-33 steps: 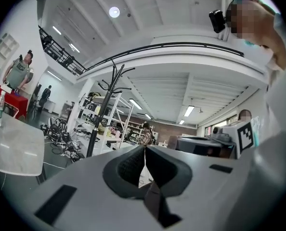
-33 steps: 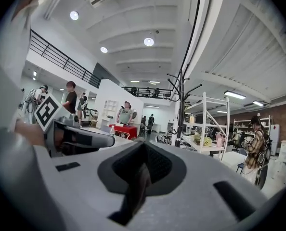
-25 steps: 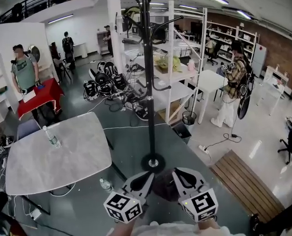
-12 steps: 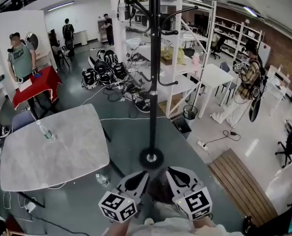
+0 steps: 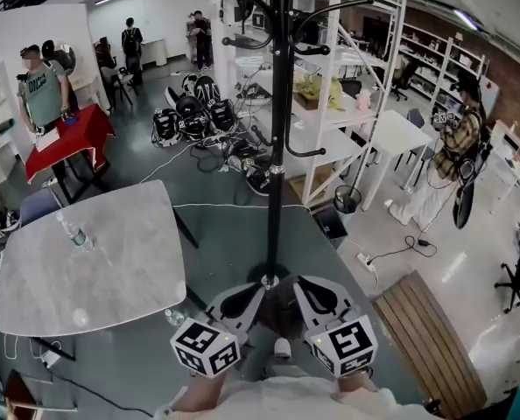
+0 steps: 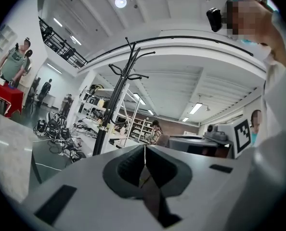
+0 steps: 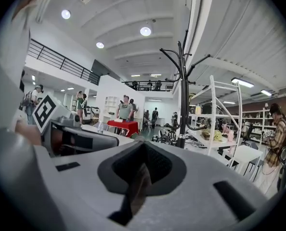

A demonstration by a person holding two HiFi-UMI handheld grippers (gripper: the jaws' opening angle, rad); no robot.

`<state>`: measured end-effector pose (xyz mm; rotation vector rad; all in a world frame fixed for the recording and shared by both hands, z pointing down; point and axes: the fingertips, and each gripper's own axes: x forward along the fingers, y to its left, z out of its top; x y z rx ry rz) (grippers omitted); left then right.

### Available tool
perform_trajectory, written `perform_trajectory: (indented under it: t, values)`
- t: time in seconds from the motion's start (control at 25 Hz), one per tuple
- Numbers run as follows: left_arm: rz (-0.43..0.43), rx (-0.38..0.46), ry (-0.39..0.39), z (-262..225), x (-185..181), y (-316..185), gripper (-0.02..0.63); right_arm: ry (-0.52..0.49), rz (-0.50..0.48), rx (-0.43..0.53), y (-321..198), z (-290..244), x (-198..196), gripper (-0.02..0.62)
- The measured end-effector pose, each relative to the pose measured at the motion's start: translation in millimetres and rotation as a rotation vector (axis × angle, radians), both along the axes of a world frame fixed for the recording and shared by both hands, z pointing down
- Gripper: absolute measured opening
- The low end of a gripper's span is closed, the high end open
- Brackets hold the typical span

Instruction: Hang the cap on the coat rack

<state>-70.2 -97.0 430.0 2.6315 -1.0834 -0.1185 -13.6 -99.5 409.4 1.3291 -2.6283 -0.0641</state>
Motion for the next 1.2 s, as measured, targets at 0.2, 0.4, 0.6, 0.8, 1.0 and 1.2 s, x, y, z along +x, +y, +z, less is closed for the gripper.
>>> perform_trajectory:
  t: [0.2, 0.4, 0.6, 0.8, 1.0, 1.2]
  values:
    - [-0.053, 0.043, 0.004, -18, 9, -61, 0.014, -0.016, -0.031, 0.062, -62, -24, 17, 0.005]
    - [-0.086, 0.082, -0.002, -31, 28, -113, 0.015, -0.026, -0.062, 0.091, -114, -35, 35, 0.005]
    - [-0.129, 0.101, 0.017, -37, 36, -154, 0.015, -0.021, -0.100, 0.113, -155, -43, 45, 0.005]
    - [-0.165, 0.087, 0.020, -31, 46, -183, 0.015, -0.008, -0.161, 0.096, -180, -35, 44, 0.005]
    - [-0.200, 0.048, 0.038, -19, 41, -197, 0.015, 0.012, -0.186, 0.073, -190, -25, 44, 0.005]
    - [-0.173, 0.055, 0.036, -17, 46, -211, 0.015, 0.010, -0.163, 0.067, -202, -20, 49, 0.005]
